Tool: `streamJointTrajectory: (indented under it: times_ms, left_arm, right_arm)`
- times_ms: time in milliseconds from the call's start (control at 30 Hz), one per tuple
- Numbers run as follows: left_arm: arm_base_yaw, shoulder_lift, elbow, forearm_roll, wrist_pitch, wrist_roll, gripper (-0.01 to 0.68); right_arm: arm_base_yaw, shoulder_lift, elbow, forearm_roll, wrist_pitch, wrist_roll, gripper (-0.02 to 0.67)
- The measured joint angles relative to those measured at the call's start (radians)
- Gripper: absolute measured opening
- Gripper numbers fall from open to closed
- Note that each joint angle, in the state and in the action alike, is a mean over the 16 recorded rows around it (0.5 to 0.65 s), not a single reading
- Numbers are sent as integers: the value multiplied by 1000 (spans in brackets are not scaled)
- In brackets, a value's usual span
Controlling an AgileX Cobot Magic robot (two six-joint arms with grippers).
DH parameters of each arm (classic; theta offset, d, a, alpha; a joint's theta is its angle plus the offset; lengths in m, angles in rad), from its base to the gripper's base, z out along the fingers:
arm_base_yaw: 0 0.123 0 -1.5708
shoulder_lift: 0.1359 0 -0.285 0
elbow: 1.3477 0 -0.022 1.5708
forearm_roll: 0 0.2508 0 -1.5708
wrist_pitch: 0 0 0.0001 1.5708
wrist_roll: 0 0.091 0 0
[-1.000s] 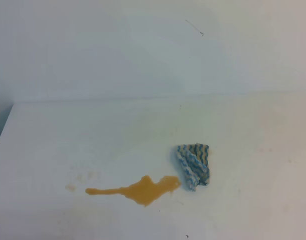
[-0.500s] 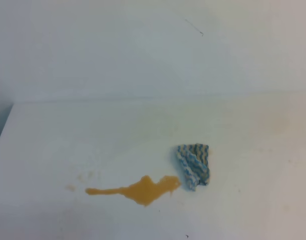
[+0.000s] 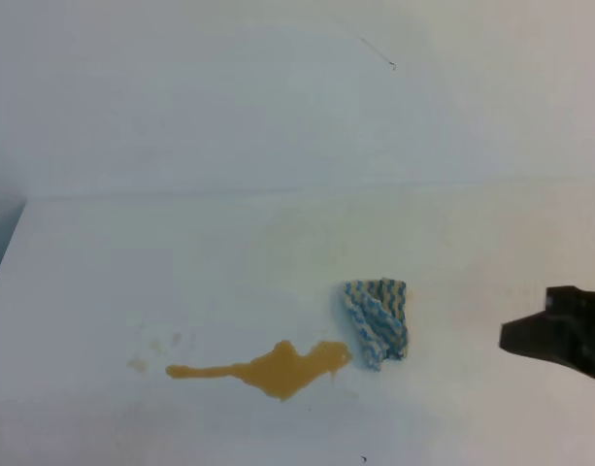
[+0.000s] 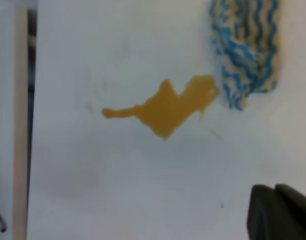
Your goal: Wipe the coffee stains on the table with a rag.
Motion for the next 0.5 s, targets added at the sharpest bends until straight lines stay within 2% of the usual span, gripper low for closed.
streamJointTrajectory:
  times_ms: [200,500]
  left_arm:
    - [0,0,0,0,0,0,0]
    - [0,0,0,0,0,0,-1]
  right_arm:
    - [107,175,-113,79,-18,-147,75]
    - [282,341,-336,-86,-124,-114,249]
